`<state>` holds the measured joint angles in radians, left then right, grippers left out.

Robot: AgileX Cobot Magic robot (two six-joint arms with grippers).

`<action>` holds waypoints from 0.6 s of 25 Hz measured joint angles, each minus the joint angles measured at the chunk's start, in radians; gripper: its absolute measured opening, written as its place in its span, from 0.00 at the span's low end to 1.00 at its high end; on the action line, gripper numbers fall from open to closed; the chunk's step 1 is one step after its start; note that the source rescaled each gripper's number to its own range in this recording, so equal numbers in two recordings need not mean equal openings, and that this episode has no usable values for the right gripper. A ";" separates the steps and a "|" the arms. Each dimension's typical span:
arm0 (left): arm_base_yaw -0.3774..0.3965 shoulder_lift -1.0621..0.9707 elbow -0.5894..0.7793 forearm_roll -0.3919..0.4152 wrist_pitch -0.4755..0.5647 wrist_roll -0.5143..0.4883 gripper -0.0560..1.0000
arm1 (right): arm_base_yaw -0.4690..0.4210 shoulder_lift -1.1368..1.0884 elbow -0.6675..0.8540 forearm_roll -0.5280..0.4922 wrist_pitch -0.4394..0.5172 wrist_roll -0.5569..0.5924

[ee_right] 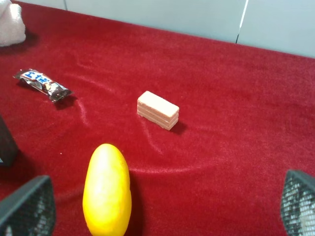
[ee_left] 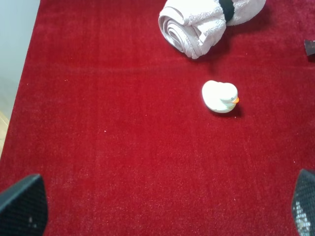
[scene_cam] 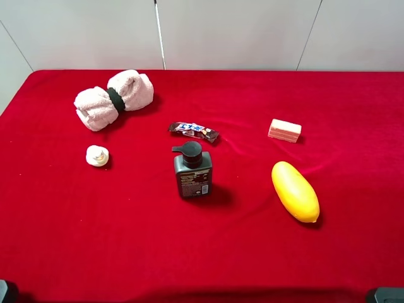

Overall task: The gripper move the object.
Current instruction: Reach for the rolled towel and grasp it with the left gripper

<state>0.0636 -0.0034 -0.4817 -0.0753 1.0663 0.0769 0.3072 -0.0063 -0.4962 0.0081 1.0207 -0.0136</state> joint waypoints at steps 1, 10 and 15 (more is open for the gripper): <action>0.000 0.000 0.000 0.000 0.000 0.000 1.00 | 0.000 0.000 0.000 0.000 0.000 0.000; 0.000 0.000 0.000 0.000 0.000 0.000 1.00 | 0.000 0.000 0.000 0.000 0.000 0.000; 0.000 0.008 0.000 0.000 -0.001 0.000 1.00 | 0.000 0.000 0.000 0.000 0.000 0.000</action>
<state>0.0636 0.0045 -0.4817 -0.0757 1.0652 0.0769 0.3072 -0.0063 -0.4962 0.0081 1.0207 -0.0136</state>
